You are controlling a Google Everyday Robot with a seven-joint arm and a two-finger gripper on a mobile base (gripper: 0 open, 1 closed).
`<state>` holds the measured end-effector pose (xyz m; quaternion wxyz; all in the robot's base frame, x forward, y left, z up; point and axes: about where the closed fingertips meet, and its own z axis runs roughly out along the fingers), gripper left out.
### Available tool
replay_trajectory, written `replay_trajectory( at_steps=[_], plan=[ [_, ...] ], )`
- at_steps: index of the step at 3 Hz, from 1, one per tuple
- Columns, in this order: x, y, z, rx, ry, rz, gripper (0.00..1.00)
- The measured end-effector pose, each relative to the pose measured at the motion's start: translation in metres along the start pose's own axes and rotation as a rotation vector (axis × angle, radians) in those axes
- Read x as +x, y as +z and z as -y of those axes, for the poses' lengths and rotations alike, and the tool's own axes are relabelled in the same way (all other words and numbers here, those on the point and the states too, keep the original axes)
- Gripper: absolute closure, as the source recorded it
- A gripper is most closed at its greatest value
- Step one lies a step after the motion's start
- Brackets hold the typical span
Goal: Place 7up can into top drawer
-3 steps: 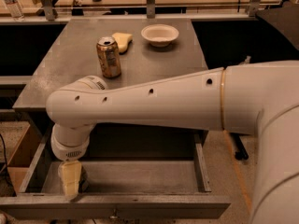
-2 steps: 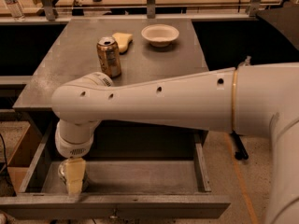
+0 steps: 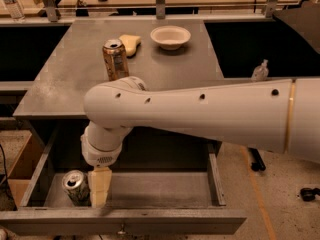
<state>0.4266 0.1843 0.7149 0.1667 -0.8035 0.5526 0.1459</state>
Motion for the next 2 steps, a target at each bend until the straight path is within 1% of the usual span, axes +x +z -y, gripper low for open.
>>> replay_trajectory(
  at_steps=[1, 2],
  plan=[
    [0.0288, -0.0074, -0.0131, 0.018, 0.070, 0.010, 0.00],
    [0.0329, -0.0088, -0.0144, 0.020, 0.080, 0.009, 0.00]
  ],
)
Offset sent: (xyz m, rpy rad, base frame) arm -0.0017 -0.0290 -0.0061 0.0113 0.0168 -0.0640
